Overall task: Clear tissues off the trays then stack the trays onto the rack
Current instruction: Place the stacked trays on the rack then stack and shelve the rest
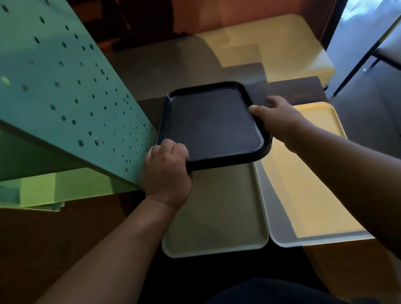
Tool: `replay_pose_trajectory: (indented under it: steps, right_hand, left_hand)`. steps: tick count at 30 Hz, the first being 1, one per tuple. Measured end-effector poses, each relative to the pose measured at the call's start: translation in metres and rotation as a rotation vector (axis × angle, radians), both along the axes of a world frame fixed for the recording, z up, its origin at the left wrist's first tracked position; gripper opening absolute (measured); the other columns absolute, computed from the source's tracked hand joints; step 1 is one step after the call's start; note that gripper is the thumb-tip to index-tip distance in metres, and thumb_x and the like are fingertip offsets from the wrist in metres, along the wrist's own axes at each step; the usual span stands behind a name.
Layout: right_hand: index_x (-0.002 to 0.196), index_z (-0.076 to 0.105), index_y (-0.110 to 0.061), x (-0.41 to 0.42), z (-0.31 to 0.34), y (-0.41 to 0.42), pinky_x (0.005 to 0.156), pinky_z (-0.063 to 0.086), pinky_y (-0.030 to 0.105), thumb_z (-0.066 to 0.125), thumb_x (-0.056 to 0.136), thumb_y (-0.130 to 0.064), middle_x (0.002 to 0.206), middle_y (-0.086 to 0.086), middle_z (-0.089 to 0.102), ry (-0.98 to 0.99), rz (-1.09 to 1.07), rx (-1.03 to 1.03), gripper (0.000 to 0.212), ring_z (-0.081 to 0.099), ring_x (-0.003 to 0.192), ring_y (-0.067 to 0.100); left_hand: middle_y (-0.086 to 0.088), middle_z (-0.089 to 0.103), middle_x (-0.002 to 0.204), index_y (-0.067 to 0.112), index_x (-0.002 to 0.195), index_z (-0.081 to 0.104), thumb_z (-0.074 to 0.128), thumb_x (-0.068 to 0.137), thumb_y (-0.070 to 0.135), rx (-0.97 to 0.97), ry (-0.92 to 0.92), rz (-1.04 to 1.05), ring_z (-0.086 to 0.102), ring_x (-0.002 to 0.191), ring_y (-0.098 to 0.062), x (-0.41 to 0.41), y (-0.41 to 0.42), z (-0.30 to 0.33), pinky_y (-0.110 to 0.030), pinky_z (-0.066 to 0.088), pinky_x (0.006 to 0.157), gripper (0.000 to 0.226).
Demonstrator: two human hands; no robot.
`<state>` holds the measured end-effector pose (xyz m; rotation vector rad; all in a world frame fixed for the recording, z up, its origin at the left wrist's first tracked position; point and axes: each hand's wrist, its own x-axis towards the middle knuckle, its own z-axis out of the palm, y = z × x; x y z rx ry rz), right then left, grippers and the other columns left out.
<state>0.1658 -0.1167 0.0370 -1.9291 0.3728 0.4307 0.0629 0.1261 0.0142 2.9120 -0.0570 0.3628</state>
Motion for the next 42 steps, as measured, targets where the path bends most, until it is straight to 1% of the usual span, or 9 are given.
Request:
replay_pose_trajectory:
  steps: [3, 6, 9, 12, 19, 25, 29, 37, 42]
  right_hand:
    - [0.156, 0.031, -0.030, -0.030, 0.029, 0.003, 0.109, 0.047, 0.051, 0.069, 0.085, -0.059, 0.141, 0.001, 0.053, -0.242, 0.423, -0.167, 0.086, 0.051, 0.133, 0.026]
    - [0.154, 0.033, -0.031, -0.047, 0.041, 0.015, 0.124, 0.016, 0.053, 0.065, 0.079, -0.073, 0.149, 0.002, 0.049, -0.578, 0.827, -0.840, 0.092, 0.035, 0.146, 0.029]
    - [0.129, 0.053, -0.018, -0.034, 0.044, 0.025, 0.098, 0.045, 0.045, 0.075, 0.083, -0.047, 0.121, 0.008, 0.062, -0.780, 0.862, -1.038, 0.059, 0.059, 0.112, 0.031]
    - [0.113, 0.060, -0.013, -0.008, 0.060, 0.031, 0.076, 0.051, 0.043, 0.072, 0.086, -0.022, 0.106, 0.012, 0.066, -0.934, 0.790, -1.046, 0.030, 0.066, 0.094, 0.034]
    - [0.131, 0.059, -0.020, 0.021, 0.158, 0.024, 0.101, 0.040, 0.044, 0.070, 0.084, -0.029, 0.124, 0.006, 0.066, -0.902, 0.669, -0.940, 0.050, 0.060, 0.120, 0.031]
    - [0.118, 0.069, -0.024, -0.020, 0.224, 0.018, 0.097, 0.048, 0.043, 0.078, 0.076, -0.022, 0.109, -0.003, 0.068, -0.942, 0.635, -0.778, 0.043, 0.064, 0.105, 0.022]
    - [0.111, 0.072, -0.025, -0.050, 0.267, 0.011, 0.090, 0.053, 0.046, 0.083, 0.072, -0.019, 0.099, -0.006, 0.068, -0.956, 0.605, -0.742, 0.041, 0.065, 0.093, 0.021]
    - [0.109, 0.071, -0.035, -0.124, 0.359, 0.039, 0.082, 0.057, 0.042, 0.082, 0.075, -0.024, 0.095, -0.009, 0.071, -0.898, 0.760, -0.799, 0.037, 0.067, 0.089, 0.016]
    - [0.100, 0.072, -0.038, -0.169, 0.406, 0.078, 0.071, 0.052, 0.029, 0.091, 0.070, -0.024, 0.088, -0.011, 0.073, -0.859, 0.801, -0.758, 0.038, 0.069, 0.081, 0.006]
  left_hand:
    - [-0.008, 0.050, 0.080, 0.014, 0.076, 0.053, 0.072, 0.066, 0.003, -0.080, -0.032, -0.007, 0.047, 0.069, -0.028, 0.008, -0.006, 0.018, -0.030, 0.026, 0.069, 0.024]
    - [-0.011, 0.051, 0.086, 0.012, 0.084, 0.055, 0.069, 0.071, 0.007, -0.135, -0.054, -0.028, 0.050, 0.074, -0.031, 0.022, -0.009, 0.041, -0.033, 0.033, 0.067, 0.020]
    - [-0.011, 0.051, 0.090, 0.012, 0.088, 0.054, 0.067, 0.074, 0.007, -0.125, -0.052, -0.049, 0.051, 0.079, -0.031, 0.034, -0.012, 0.058, -0.035, 0.040, 0.065, 0.019]
    - [-0.012, 0.053, 0.097, 0.012, 0.094, 0.055, 0.066, 0.080, 0.010, -0.130, -0.074, -0.020, 0.053, 0.088, -0.030, 0.049, -0.011, 0.078, -0.042, 0.050, 0.069, 0.018]
    - [-0.011, 0.051, 0.119, 0.016, 0.117, 0.054, 0.079, 0.073, 0.019, -0.271, -0.120, -0.051, 0.053, 0.106, -0.026, 0.075, -0.016, 0.157, -0.045, 0.053, 0.089, 0.051]
    - [-0.013, 0.052, 0.112, 0.014, 0.113, 0.060, 0.085, 0.060, 0.038, -0.093, -0.263, -0.077, 0.053, 0.103, -0.031, 0.056, -0.023, 0.217, -0.048, 0.050, 0.087, 0.064]
    - [-0.010, 0.052, 0.111, 0.015, 0.115, 0.059, 0.087, 0.060, 0.043, -0.074, -0.267, -0.159, 0.052, 0.100, -0.023, 0.032, -0.023, 0.260, -0.039, 0.049, 0.085, 0.068]
    - [0.015, 0.059, 0.087, 0.032, 0.096, 0.060, 0.086, 0.062, 0.046, 0.051, -0.053, -0.399, 0.057, 0.078, -0.002, -0.030, 0.002, 0.358, -0.021, 0.046, 0.067, 0.046]
    - [0.012, 0.063, 0.077, 0.031, 0.083, 0.059, 0.087, 0.057, 0.050, 0.055, 0.034, -0.417, 0.059, 0.068, 0.001, -0.069, 0.040, 0.404, -0.023, 0.046, 0.060, 0.042]
